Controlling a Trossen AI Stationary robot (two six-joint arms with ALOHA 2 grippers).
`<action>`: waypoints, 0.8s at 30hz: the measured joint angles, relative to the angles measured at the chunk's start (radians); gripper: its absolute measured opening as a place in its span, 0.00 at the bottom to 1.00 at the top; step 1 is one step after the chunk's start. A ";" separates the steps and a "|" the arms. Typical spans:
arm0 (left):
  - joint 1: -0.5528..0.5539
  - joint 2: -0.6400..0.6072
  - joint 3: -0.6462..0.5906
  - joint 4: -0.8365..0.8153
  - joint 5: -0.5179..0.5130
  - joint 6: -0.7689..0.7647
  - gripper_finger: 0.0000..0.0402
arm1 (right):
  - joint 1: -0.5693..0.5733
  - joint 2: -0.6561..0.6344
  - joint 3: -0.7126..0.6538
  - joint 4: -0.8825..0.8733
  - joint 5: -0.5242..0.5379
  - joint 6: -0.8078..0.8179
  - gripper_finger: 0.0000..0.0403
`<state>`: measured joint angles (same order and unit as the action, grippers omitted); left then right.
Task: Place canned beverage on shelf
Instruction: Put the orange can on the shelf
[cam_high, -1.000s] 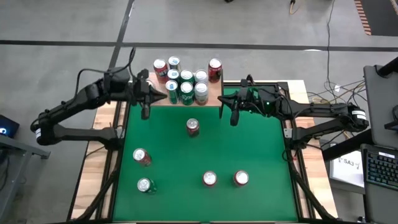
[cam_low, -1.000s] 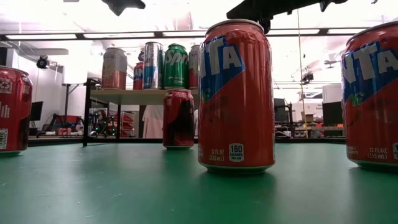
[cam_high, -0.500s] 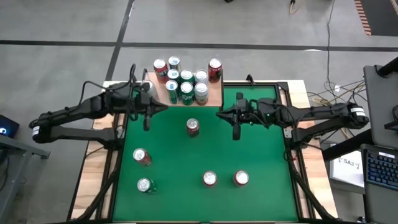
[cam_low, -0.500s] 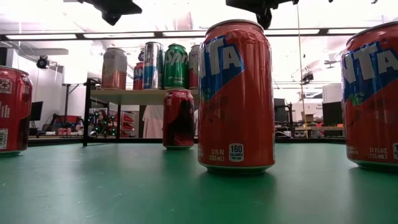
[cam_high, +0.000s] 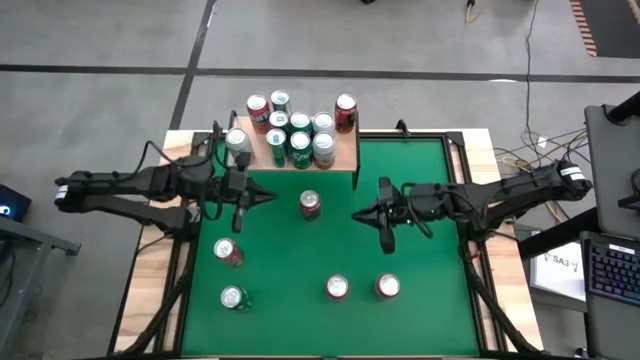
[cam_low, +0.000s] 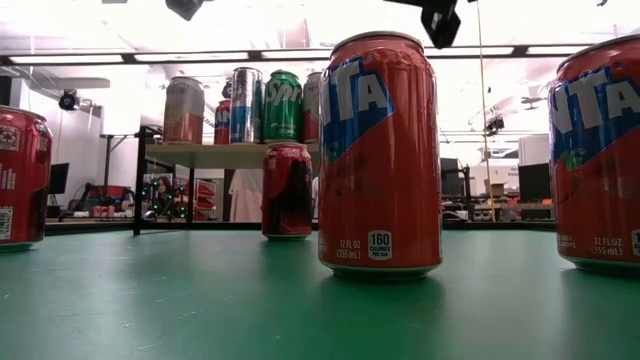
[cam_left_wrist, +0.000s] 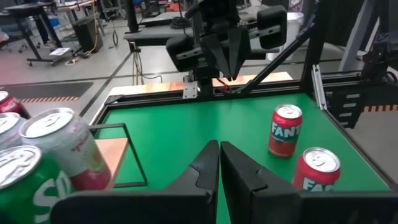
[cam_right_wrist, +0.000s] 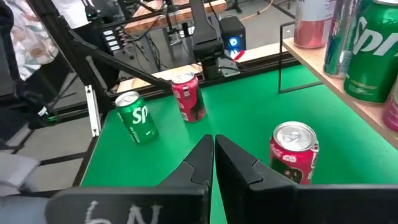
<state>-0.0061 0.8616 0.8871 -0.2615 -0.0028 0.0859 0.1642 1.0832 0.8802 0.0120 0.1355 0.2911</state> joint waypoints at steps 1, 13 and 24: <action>-0.022 0.001 0.000 0.000 -0.024 -0.008 0.00 | 0.021 0.000 0.000 -0.001 0.026 0.001 0.02; -0.309 0.010 0.000 -0.005 -0.333 -0.084 0.00 | 0.164 0.013 0.002 -0.021 0.130 0.124 0.02; -0.419 0.022 0.000 -0.016 -0.444 -0.123 0.00 | 0.176 0.213 0.203 -0.278 0.127 0.165 0.02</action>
<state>-0.4253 0.8833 0.8867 -0.2779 -0.4465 -0.0372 0.3405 1.2963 1.0837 -0.2663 0.2620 0.4556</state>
